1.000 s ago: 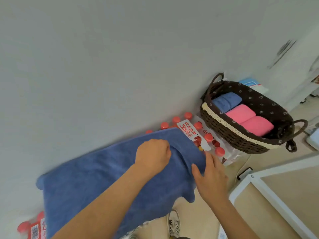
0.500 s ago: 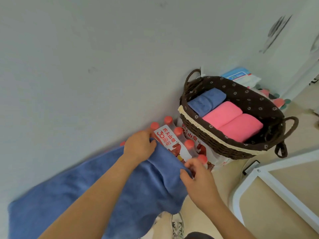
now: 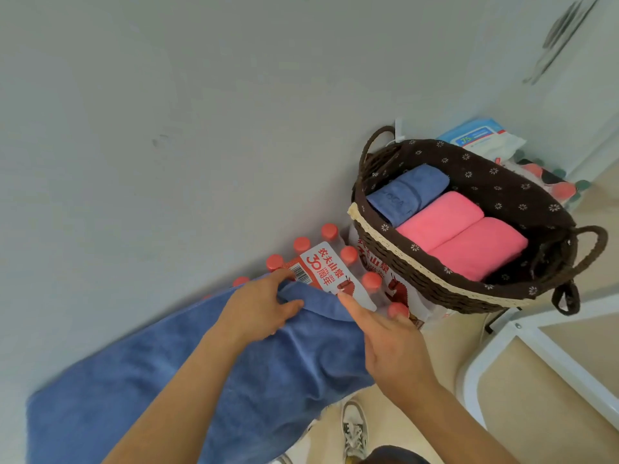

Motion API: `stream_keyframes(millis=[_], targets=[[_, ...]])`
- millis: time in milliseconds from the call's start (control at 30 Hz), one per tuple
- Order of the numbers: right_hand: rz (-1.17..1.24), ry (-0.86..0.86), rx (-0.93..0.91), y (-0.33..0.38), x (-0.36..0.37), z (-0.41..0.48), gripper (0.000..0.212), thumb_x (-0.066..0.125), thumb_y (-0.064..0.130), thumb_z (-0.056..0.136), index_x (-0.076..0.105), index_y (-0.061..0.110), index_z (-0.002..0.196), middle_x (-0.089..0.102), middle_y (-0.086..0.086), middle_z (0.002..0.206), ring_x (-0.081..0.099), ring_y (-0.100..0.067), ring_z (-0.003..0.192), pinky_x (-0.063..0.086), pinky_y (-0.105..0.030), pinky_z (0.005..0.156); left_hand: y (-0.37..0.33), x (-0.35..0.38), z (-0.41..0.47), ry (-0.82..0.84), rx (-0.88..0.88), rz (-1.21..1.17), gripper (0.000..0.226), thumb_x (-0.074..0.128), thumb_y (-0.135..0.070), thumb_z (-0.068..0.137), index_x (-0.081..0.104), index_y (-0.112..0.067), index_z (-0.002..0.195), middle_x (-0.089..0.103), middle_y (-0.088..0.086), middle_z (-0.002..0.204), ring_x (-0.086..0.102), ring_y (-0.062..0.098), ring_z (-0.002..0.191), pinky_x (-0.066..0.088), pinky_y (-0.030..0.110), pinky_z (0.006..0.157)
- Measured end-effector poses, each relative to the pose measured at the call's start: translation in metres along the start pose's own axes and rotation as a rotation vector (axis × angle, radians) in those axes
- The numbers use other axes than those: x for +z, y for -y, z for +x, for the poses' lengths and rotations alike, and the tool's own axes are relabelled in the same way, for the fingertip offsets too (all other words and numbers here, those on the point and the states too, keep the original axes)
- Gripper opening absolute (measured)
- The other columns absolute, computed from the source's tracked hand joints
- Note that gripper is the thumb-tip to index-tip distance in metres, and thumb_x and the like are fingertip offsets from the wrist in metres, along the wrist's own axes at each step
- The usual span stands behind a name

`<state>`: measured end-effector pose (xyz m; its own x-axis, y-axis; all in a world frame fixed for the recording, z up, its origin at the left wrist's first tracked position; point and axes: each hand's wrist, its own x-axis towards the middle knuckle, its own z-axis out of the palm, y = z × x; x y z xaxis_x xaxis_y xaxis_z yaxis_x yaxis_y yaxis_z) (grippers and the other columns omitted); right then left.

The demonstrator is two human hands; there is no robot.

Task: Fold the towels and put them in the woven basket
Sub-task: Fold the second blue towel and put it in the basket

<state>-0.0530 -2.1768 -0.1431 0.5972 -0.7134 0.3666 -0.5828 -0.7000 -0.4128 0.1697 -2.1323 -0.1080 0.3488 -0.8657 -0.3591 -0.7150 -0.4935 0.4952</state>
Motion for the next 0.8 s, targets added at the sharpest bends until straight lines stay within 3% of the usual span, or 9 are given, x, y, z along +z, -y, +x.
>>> stream_keyframes(millis=[100, 200, 333, 400, 533, 700, 800], targets=[[0.011, -0.091, 0.005, -0.005, 0.000, 0.000, 0.082, 0.063, -0.010, 0.061, 0.046, 0.027, 0.133, 0.067, 0.012, 0.077, 0.046, -0.012, 0.059, 0.046, -0.025, 0.053, -0.003, -0.002, 0.002, -0.109, -0.011, -0.154, 0.009, 0.058, -0.022, 0.087, 0.060, -0.029, 0.091, 0.063, -0.003, 0.051, 0.052, 0.008, 0.038, 0.044, 0.020, 0.044], [0.107, -0.115, 0.092, -0.007, -0.005, -0.001, 0.053, 0.052, 0.007, 0.083, 0.050, 0.027, 0.133, 0.072, 0.007, 0.096, 0.058, -0.016, 0.068, 0.051, -0.030, 0.063, -0.012, -0.010, 0.004, -0.170, -0.042, -0.529, 0.011, 0.060, -0.015, 0.090, 0.068, -0.023, 0.093, 0.059, 0.002, 0.047, 0.042, 0.013, 0.035, 0.036, 0.019, 0.039], [0.292, -0.012, 0.402, -0.012, -0.010, 0.003, 0.020, 0.052, 0.041, 0.090, 0.064, 0.032, 0.103, 0.063, 0.014, 0.068, 0.046, -0.011, 0.061, 0.044, -0.028, 0.059, -0.026, -0.025, 0.008, -0.321, -0.025, -0.808, 0.012, 0.061, -0.015, 0.092, 0.071, -0.020, 0.094, 0.060, 0.004, 0.051, 0.040, 0.014, 0.038, 0.035, 0.018, 0.040], [0.403, 0.102, 0.536, -0.018, -0.006, 0.003, 0.013, 0.061, 0.040, 0.087, 0.064, 0.028, 0.089, 0.065, 0.010, 0.070, 0.058, -0.011, 0.065, 0.050, -0.036, 0.062, -0.032, -0.027, 0.014, -0.374, -0.032, -0.867, 0.011, 0.059, -0.015, 0.092, 0.070, -0.019, 0.095, 0.064, 0.003, 0.056, 0.049, 0.014, 0.042, 0.040, 0.020, 0.042], [0.392, 0.209, 0.582, -0.029, -0.005, -0.004, 0.012, 0.068, 0.034, 0.082, 0.061, 0.025, 0.076, 0.063, 0.007, 0.068, 0.058, -0.013, 0.066, 0.051, -0.040, 0.065, -0.037, -0.024, 0.033, -0.388, -0.087, -0.971, 0.010, 0.056, -0.016, 0.094, 0.066, -0.017, 0.098, 0.072, 0.003, 0.069, 0.068, 0.014, 0.060, 0.049, 0.018, 0.050], [0.520, -0.090, 0.754, -0.032, -0.011, -0.010, 0.018, 0.066, 0.019, 0.085, 0.060, 0.034, 0.078, 0.064, 0.020, 0.075, 0.060, -0.007, 0.070, 0.049, -0.029, 0.064, -0.039, -0.009, 0.065, -0.408, -0.107, -0.920, 0.011, 0.056, -0.014, 0.093, 0.066, -0.013, 0.099, 0.072, 0.004, 0.070, 0.070, 0.015, 0.065, 0.052, 0.019, 0.054], [0.361, -0.162, 0.698, -0.036, -0.006, -0.013, 0.012, 0.062, 0.025, 0.089, 0.059, 0.032, 0.079, 0.062, 0.014, 0.070, 0.058, -0.010, 0.063, 0.049, -0.034, 0.063, -0.040, 0.002, 0.079, -0.401, -0.104, -0.849, 0.013, 0.055, -0.015, 0.094, 0.066, -0.013, 0.101, 0.072, 0.001, 0.071, 0.069, 0.012, 0.066, 0.052, 0.020, 0.056]])
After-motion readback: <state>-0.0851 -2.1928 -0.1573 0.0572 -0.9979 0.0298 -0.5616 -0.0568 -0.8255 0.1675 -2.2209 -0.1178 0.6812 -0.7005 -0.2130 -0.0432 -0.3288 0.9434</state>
